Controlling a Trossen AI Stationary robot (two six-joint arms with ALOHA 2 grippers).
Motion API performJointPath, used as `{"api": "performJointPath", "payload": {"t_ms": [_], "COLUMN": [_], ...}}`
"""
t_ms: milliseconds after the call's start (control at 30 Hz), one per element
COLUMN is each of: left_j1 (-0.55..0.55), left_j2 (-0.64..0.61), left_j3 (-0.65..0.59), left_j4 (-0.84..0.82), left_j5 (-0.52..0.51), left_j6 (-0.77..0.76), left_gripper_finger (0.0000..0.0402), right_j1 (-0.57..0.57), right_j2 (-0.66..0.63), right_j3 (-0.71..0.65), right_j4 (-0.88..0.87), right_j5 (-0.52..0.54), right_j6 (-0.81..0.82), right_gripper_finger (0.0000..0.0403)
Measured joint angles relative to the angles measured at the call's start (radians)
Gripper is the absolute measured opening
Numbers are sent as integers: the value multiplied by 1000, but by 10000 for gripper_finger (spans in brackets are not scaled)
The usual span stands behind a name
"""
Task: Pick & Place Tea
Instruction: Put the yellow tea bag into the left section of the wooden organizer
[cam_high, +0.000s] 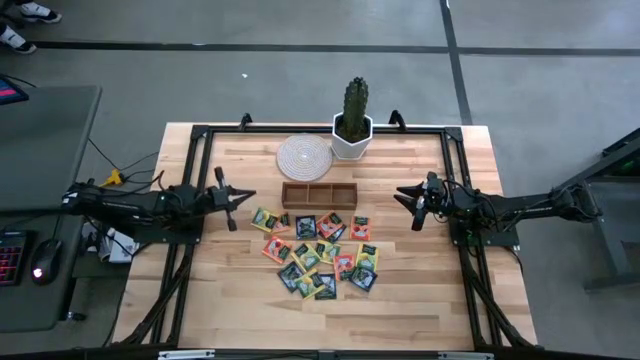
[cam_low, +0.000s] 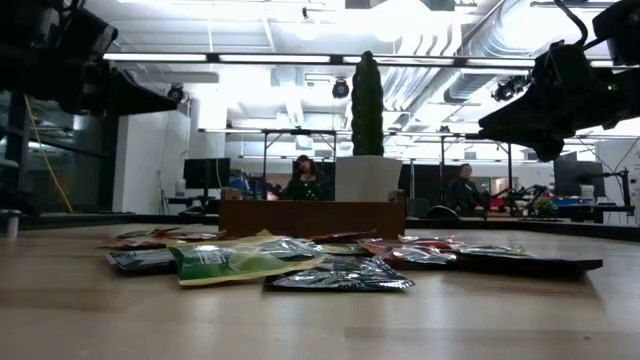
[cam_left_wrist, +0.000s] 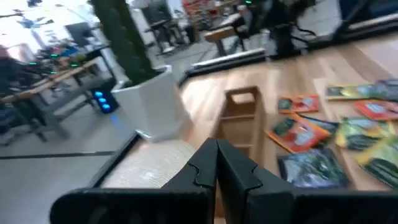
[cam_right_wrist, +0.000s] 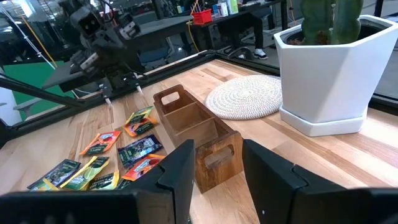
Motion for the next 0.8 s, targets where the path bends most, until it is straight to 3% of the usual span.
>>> {"api": "performJointPath", "payload": {"t_ms": [200, 333, 500, 667, 800], "left_j1": [0, 0, 1, 1, 5], "left_j2": [24, 88, 251, 450, 600], "left_j3": [36, 75, 195, 389, 541], "left_j4": [-20, -137, -227, -461, -651], "left_j5": [45, 91, 96, 53, 72], "left_j6": [1, -33, -109, -126, -115], "left_gripper_finger": [5, 19, 79, 147, 171], "right_j1": [0, 0, 0, 0, 0], "right_j2": [0, 0, 0, 0, 0], "right_j3": [0, 0, 0, 0, 0], "right_j4": [0, 0, 0, 0, 0], "right_j5": [0, 0, 0, 0, 0], "right_j6": [0, 0, 0, 0, 0], "right_gripper_finger": [131, 131, 131, 131, 131]}}
